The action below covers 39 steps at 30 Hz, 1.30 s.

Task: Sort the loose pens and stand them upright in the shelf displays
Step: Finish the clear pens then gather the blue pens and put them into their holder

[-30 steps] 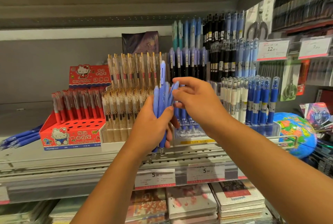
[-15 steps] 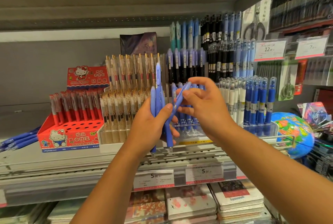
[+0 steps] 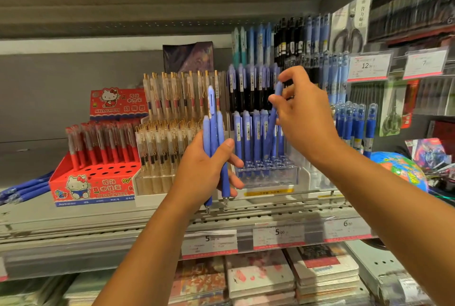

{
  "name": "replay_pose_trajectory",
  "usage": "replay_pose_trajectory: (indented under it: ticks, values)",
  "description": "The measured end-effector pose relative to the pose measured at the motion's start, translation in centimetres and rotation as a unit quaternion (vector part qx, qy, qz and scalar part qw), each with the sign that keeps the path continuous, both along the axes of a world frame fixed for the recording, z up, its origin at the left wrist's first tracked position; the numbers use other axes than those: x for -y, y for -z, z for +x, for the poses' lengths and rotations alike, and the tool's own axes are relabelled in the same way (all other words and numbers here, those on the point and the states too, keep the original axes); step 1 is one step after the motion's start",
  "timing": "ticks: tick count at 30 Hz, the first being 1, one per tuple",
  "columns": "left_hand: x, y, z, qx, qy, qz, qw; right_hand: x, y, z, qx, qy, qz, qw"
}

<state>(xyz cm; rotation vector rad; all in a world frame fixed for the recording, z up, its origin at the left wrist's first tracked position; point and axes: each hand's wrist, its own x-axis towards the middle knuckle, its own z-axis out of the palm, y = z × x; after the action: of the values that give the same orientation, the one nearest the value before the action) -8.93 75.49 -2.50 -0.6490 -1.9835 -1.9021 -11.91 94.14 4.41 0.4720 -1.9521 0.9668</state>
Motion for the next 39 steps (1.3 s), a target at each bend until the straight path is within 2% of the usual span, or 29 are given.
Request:
replay_pose_trajectory:
  ticks: [4, 11, 18, 21, 35, 39]
  values:
    - [0.1, 0.1, -0.1, 0.006, 0.006, -0.001, 1.0, 0.3, 0.3, -0.5, 0.009, 0.073, 0.063, 0.995]
    - [0.2, 0.3, -0.3, 0.01, 0.012, -0.01, 1.0, 0.8, 0.9, -0.6, 0.044, 0.119, 0.154, 0.98]
    - [0.1, 0.4, -0.4, 0.016, 0.011, -0.015, 1.0, 1.0, 1.3, -1.0, 0.075, 0.165, 0.199, 0.963]
    - [0.1, 0.4, -0.3, 0.015, 0.015, -0.015, 1.0, 1.0, 1.7, -1.4, 0.098, 0.19, 0.239, 0.947]
    - [0.2, 0.3, -0.1, 0.02, 0.016, -0.008, 1.0, 0.8, 1.4, -0.9, 0.123, 0.184, 0.287, 0.932]
    - [0.0, 0.1, 0.0, 0.02, 0.006, -0.005, 1.0, 0.9, 1.2, 0.0, 0.141, 0.181, 0.276, 0.933]
